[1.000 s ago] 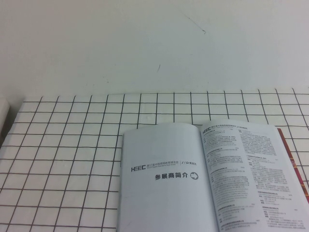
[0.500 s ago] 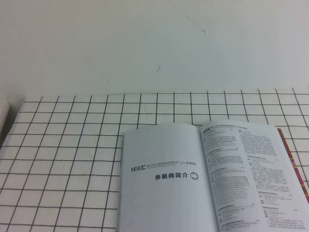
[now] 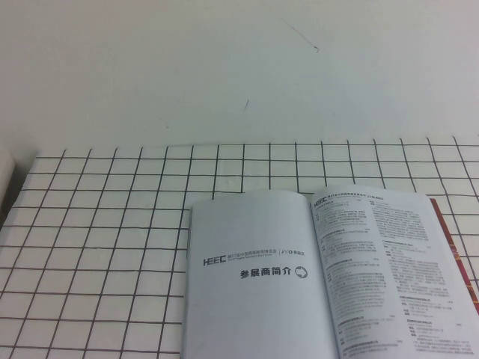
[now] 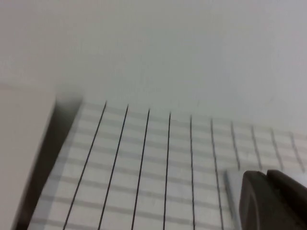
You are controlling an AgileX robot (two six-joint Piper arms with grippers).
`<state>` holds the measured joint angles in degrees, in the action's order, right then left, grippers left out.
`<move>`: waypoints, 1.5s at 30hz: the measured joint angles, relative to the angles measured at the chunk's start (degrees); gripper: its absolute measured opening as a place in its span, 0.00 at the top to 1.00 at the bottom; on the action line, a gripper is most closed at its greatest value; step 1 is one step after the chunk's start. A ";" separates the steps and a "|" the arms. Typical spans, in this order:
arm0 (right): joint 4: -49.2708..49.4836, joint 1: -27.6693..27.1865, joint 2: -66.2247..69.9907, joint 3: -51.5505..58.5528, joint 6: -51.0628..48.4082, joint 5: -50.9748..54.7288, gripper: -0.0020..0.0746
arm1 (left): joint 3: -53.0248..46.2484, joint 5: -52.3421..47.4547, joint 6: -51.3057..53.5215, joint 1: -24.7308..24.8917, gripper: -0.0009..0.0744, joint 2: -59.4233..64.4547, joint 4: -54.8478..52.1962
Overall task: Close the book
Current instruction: 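Close the open booklet and leave it lying on the table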
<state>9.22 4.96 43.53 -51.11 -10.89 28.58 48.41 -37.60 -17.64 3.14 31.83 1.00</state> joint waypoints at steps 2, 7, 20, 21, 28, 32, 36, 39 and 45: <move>1.55 0.00 3.23 0.10 -1.24 1.37 0.98 | -0.79 -3.31 -0.26 0.00 0.99 2.91 0.90; 12.16 0.00 13.06 0.10 -2.83 3.32 0.98 | -3.01 -5.33 0.36 0.00 0.99 9.85 11.09; 35.13 0.28 30.68 0.10 -33.61 19.39 0.98 | -6.80 -5.34 51.29 0.00 0.99 33.41 62.10; 35.68 0.94 31.94 0.10 -35.14 20.33 0.98 | -6.80 -5.34 54.07 0.00 0.99 35.05 64.17; 37.16 10.21 40.16 -0.89 -39.65 18.48 0.98 | -6.80 -5.56 65.03 0.00 0.99 48.18 73.38; 36.86 14.90 45.48 -3.78 -39.85 16.13 0.98 | -6.80 -5.09 70.33 1.31 0.99 53.92 79.49; 35.10 15.97 51.25 -8.00 -39.72 14.34 0.98 | -6.80 -1.39 74.50 5.83 0.99 58.71 84.37; 33.16 15.97 54.70 -11.00 -38.96 13.96 0.98 | -6.70 2.79 77.29 9.75 0.99 62.23 86.93; 28.66 15.97 60.68 -13.45 -38.07 13.19 0.98 | -6.09 5.94 79.36 10.88 0.99 67.33 87.75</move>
<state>37.87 20.93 104.21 -64.56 -48.96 41.77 42.32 -31.67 61.73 14.02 99.15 88.74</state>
